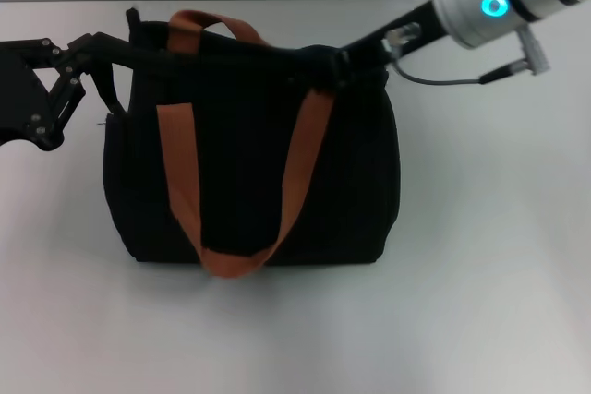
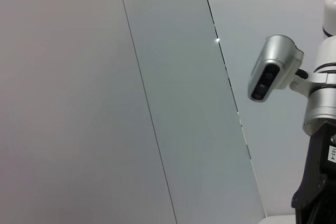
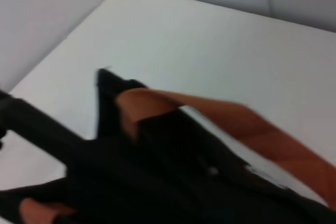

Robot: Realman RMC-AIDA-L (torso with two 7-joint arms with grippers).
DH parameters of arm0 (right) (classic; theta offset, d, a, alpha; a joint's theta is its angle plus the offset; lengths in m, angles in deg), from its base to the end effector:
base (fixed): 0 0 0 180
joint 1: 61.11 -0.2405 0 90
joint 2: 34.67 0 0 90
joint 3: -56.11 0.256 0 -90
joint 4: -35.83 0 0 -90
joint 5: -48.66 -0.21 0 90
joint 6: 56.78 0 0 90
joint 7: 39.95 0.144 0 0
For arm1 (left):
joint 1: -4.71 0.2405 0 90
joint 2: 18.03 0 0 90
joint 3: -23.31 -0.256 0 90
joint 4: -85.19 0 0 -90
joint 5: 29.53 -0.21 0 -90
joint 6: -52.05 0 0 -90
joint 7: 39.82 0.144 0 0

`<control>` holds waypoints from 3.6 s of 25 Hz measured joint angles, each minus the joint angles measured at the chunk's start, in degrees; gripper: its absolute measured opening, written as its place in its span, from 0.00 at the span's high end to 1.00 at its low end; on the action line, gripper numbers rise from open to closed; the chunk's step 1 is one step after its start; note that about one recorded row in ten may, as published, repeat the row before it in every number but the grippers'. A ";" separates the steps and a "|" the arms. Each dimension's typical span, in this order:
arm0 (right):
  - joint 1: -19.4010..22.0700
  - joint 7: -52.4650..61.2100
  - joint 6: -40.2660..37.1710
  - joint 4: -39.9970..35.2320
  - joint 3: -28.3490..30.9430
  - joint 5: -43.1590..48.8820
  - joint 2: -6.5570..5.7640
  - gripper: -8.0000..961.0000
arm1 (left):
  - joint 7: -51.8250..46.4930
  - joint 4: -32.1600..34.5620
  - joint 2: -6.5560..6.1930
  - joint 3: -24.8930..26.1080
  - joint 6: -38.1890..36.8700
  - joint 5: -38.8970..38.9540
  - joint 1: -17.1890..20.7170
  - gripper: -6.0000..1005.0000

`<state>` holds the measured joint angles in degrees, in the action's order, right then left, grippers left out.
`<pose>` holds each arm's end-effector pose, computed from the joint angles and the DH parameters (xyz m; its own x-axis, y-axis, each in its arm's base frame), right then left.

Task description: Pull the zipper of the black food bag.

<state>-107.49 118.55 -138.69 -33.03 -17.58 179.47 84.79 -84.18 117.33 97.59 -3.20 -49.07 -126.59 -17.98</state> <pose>0.0902 0.3906 -0.0149 0.6716 -0.7298 -0.1279 -0.7386 -0.6461 -0.1925 -0.2908 0.2974 0.0690 0.7398 -0.2481 0.6254 0.2365 -0.7743 -0.5869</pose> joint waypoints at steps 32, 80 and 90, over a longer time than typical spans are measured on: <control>17.79 -67.61 -24.74 18.63 23.43 -39.83 -0.95 0.38 | -7.87 0.13 0.33 -1.05 0.55 -0.54 -0.48 0.91; 20.23 -109.80 -15.61 46.65 19.55 -24.98 0.11 0.22 | -6.90 -5.46 1.93 -20.99 -4.79 -13.06 1.60 0.24; 20.15 -109.90 -15.90 46.96 19.97 -25.06 0.16 0.15 | -7.17 -5.51 1.83 -21.10 -5.06 -13.08 1.60 0.24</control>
<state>-87.34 8.65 -154.59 13.93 2.39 154.41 84.95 -91.34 111.82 99.42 -24.30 -54.13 -139.66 -16.38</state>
